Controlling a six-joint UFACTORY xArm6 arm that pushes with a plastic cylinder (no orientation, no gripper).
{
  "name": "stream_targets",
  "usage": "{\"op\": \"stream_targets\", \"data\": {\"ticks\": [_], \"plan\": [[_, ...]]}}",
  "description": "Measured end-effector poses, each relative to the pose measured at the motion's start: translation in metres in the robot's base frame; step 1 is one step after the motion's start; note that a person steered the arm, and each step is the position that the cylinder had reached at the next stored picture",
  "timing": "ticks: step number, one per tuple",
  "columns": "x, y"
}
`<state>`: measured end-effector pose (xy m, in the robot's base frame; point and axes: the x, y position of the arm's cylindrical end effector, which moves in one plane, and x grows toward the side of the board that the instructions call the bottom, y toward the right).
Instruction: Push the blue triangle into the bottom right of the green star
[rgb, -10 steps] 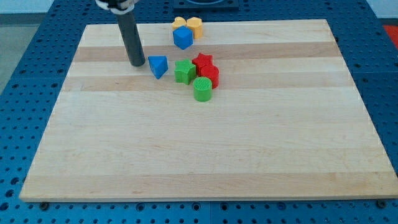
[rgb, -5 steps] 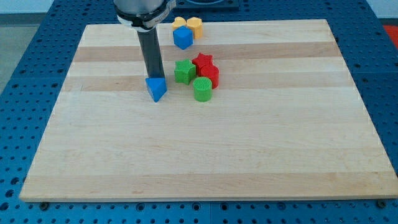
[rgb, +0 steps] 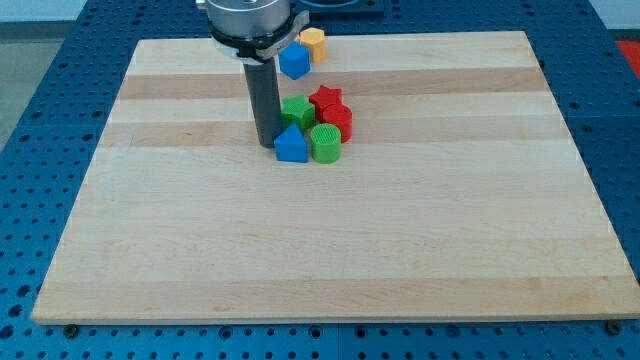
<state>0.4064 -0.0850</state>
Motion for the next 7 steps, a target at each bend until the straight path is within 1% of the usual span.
{"op": "stream_targets", "data": {"ticks": [1,2,6,7], "plan": [[0.039,-0.017],[0.058,-0.010],[0.003,0.009],[0.001,0.009]]}}
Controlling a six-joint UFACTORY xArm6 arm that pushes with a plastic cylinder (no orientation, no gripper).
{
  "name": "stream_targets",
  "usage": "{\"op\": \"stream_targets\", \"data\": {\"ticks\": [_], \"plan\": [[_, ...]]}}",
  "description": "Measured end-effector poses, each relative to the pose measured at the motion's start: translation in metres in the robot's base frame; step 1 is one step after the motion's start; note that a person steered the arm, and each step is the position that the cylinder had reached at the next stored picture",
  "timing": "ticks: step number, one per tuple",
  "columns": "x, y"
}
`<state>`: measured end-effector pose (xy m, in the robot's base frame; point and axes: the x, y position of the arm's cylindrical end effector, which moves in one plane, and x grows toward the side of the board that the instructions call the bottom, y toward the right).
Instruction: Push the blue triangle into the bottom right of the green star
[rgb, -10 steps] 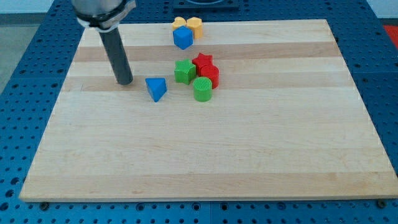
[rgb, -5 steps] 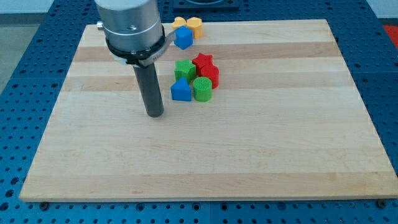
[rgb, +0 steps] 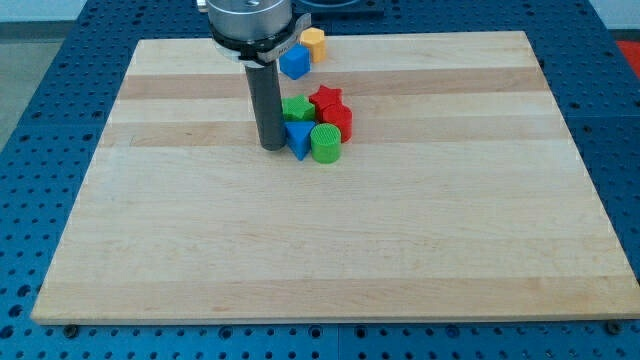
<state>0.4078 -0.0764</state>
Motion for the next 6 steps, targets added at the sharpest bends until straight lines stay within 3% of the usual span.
{"op": "stream_targets", "data": {"ticks": [2,4,6], "plan": [[0.040,0.016],[0.009,0.034],[0.027,0.053]]}}
